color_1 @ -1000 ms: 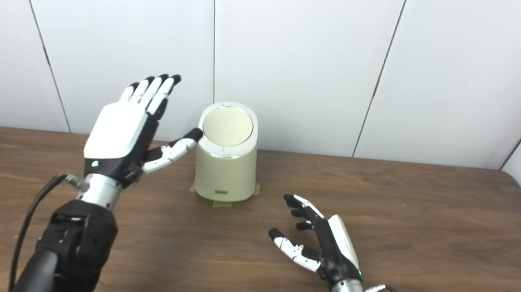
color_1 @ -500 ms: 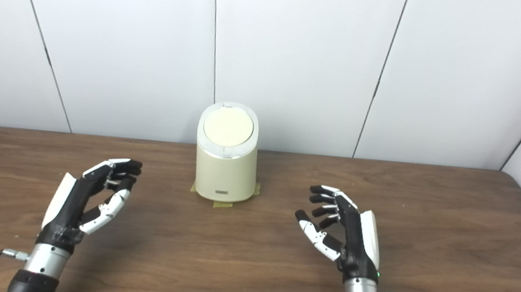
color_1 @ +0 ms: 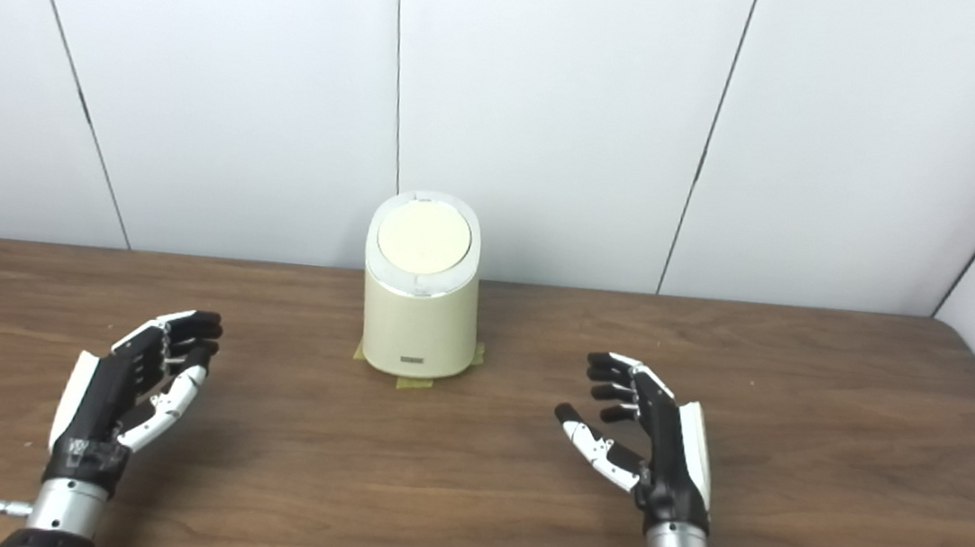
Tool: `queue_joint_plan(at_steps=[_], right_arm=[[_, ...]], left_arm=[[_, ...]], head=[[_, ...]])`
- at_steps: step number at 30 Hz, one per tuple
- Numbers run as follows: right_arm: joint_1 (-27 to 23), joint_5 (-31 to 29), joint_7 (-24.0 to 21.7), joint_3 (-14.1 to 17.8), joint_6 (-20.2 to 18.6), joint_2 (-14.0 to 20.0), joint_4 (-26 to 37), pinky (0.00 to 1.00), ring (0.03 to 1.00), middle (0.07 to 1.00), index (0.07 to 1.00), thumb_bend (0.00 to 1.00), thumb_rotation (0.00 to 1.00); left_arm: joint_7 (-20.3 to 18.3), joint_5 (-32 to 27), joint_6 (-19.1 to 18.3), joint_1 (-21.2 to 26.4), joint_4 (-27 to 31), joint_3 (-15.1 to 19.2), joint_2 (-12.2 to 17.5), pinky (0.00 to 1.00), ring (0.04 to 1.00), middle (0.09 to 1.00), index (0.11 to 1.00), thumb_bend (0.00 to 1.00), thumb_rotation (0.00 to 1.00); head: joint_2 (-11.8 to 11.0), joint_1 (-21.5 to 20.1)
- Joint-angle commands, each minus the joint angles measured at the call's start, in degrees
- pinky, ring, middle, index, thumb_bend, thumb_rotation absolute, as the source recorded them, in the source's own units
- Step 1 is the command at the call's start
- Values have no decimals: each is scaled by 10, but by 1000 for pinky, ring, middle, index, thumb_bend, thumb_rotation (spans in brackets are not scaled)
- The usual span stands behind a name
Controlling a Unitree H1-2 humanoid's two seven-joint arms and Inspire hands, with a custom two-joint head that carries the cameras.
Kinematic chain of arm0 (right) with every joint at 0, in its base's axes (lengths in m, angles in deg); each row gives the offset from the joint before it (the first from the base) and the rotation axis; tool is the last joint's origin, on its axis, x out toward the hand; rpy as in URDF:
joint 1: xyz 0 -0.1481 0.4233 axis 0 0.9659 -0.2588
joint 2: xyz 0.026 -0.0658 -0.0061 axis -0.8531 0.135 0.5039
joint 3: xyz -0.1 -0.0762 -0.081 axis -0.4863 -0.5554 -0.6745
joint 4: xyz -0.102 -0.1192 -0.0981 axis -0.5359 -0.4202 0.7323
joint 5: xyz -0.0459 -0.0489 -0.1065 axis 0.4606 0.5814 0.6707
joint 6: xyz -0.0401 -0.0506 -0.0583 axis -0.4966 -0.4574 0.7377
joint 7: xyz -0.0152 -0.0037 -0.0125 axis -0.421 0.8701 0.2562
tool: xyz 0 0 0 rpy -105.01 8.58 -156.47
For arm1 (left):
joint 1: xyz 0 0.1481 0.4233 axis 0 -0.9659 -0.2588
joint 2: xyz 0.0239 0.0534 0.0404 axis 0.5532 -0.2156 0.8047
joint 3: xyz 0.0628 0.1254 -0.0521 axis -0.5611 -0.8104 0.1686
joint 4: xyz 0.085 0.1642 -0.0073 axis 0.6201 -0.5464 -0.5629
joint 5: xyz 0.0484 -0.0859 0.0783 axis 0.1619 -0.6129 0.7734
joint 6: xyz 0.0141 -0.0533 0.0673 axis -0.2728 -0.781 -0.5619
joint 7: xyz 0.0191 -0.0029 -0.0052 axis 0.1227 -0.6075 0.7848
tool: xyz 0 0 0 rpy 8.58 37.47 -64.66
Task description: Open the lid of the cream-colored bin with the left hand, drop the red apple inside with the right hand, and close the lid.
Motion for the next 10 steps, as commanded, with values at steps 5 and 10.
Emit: queue_joint_plan(at_steps=[5,10], right_arm=[[-12,-10,-8,10,-2,10,22,526,628,670,671,294,99],[-14,-35,-24,19,-18,11,28,565,653,679,665,273,112]], left_arm=[[3,-53,-16,-4,-16,5,-25,679,740,755,739,264,283],[8,-55,-27,-7,-4,2,-32,676,742,756,738,251,272]], head=[[10,3],[12,8]])
